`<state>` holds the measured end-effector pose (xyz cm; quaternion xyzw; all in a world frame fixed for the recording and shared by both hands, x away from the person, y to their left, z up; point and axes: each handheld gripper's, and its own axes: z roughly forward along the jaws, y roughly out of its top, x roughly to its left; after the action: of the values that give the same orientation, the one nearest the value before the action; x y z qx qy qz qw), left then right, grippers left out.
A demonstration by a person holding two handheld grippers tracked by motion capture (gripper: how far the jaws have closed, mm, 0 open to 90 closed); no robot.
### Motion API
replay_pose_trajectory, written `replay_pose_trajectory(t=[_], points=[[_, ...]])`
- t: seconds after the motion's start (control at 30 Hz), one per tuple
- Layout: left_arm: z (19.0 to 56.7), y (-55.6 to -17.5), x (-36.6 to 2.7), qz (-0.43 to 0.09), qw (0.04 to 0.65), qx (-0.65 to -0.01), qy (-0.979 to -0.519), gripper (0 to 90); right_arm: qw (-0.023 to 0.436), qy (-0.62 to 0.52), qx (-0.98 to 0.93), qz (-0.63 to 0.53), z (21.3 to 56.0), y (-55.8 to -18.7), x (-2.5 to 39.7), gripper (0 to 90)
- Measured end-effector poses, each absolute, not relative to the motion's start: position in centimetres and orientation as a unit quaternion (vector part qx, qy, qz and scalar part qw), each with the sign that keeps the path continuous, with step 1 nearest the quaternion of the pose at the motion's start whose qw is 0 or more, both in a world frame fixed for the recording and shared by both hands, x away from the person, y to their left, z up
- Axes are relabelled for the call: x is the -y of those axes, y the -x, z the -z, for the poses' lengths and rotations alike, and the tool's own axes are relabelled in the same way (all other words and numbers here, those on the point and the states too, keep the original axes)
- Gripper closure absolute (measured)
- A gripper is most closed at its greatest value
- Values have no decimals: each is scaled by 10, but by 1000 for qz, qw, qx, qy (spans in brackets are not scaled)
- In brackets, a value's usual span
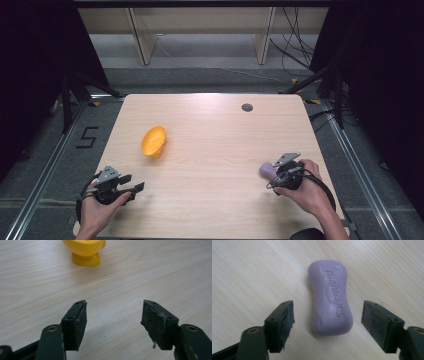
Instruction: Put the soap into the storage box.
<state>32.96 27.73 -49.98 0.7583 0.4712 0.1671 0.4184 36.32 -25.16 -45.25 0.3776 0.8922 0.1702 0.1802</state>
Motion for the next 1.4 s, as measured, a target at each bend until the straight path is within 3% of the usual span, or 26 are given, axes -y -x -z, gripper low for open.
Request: replay_pose_trajectory(t=[0.2,0.27,0.43,0.7,0.77,1.03,1.4], points=[[499,-332,-275,-170,412,-472,-760,372,166,-360,-903,-166,445,-363,256,383],[499,-333,-275,-170,401,-462,-773,373,156,-350,-910,-156,439,-364,258,454],[498,-334,-274,-175,402,-454,-776,372,127,-329,-926,-133,431,-379,259,496],[498,-332,-275,-176,403,-455,-774,374,109,-324,-935,-99,428,-412,257,487],[499,-331,-273,-176,407,-465,-766,374,87,-321,-939,-86,432,-423,256,454],[499,-329,-274,-180,405,-465,-766,375,46,-323,-943,-60,452,-431,245,412],[500,-330,-273,-178,414,-457,-767,374,35,-308,-950,-43,464,-439,239,420]])
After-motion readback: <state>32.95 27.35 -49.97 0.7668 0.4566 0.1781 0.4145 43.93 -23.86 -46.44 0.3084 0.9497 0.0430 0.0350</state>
